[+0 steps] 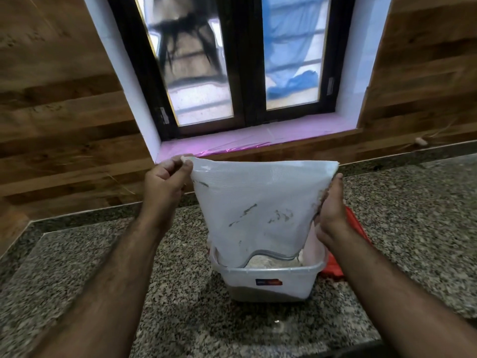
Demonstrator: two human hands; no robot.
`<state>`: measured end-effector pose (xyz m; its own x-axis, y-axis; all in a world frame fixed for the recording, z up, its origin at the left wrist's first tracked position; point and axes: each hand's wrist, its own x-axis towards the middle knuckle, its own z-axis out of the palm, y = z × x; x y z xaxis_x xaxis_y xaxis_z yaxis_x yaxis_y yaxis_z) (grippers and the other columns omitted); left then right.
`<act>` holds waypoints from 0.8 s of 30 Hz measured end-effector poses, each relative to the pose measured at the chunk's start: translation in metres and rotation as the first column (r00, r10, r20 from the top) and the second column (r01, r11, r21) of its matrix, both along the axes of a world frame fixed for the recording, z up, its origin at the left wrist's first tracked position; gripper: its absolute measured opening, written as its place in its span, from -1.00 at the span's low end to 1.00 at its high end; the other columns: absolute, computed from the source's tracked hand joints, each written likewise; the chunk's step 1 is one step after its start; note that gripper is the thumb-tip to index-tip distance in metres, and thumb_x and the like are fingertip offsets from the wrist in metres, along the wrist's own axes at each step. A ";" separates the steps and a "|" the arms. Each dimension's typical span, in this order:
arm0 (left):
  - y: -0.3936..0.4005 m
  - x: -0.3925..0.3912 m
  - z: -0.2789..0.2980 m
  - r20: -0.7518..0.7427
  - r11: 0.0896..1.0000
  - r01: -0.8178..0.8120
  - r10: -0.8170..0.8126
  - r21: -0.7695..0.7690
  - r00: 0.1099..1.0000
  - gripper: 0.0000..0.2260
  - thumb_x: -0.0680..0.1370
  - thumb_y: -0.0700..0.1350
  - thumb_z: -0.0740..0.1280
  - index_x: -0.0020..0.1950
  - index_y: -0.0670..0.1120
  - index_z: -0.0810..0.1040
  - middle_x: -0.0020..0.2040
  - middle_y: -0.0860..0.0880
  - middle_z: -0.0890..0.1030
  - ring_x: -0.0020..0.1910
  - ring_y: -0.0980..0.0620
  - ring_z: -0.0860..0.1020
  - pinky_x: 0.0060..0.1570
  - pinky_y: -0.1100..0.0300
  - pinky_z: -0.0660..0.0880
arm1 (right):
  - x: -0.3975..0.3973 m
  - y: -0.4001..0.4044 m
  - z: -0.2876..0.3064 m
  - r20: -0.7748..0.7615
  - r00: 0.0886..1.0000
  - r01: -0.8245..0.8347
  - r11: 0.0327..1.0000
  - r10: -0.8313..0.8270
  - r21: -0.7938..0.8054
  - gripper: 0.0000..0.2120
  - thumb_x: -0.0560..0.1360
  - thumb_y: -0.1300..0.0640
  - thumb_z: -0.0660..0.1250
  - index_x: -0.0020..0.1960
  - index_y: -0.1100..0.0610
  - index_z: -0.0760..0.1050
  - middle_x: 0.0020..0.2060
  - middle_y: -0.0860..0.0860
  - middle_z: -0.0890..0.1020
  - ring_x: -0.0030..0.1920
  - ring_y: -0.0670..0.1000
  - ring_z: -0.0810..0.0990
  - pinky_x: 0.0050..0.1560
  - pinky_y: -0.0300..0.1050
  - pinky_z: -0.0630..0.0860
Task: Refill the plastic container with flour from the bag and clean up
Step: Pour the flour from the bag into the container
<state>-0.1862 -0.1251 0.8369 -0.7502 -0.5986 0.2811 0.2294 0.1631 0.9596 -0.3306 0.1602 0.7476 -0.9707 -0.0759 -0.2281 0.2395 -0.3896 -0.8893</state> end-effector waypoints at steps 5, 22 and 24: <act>0.023 0.003 -0.036 0.043 0.999 0.048 -0.049 0.015 0.998 -0.56 0.71 0.39 0.07 0.52 0.32 0.46 0.55 0.08 0.53 0.41 -0.02 0.59 0.32 -0.08 0.58 | -0.004 -0.007 0.001 -0.035 0.998 -0.053 0.996 0.050 -0.071 -0.33 0.69 -0.41 0.01 0.29 0.03 0.67 0.03 0.03 0.79 -0.03 0.02 0.77 -0.10 -0.09 0.68; 0.019 -0.032 -0.050 -0.208 0.857 -0.509 0.485 -0.078 0.849 -0.72 0.80 -0.13 0.10 0.21 -0.27 0.52 -0.06 0.11 0.48 -0.12 0.40 0.48 0.00 0.53 0.35 | 0.006 -0.009 -0.003 -0.107 0.988 0.134 0.971 -0.115 0.199 0.04 0.29 -0.78 0.00 0.39 -0.07 0.58 0.27 0.05 0.69 0.24 0.15 0.68 0.33 0.24 0.61; 0.017 -0.030 -0.048 -0.210 0.863 -0.501 0.479 -0.065 0.852 -0.70 0.79 -0.04 0.07 0.15 -0.17 0.53 -0.09 0.14 0.45 -0.14 0.43 0.47 -0.03 0.50 0.36 | 0.004 -0.003 0.002 -0.210 0.970 0.172 0.962 -0.127 0.214 0.00 0.36 -0.73 0.00 0.49 -0.07 0.47 0.34 0.08 0.65 0.28 0.13 0.65 0.30 0.15 0.60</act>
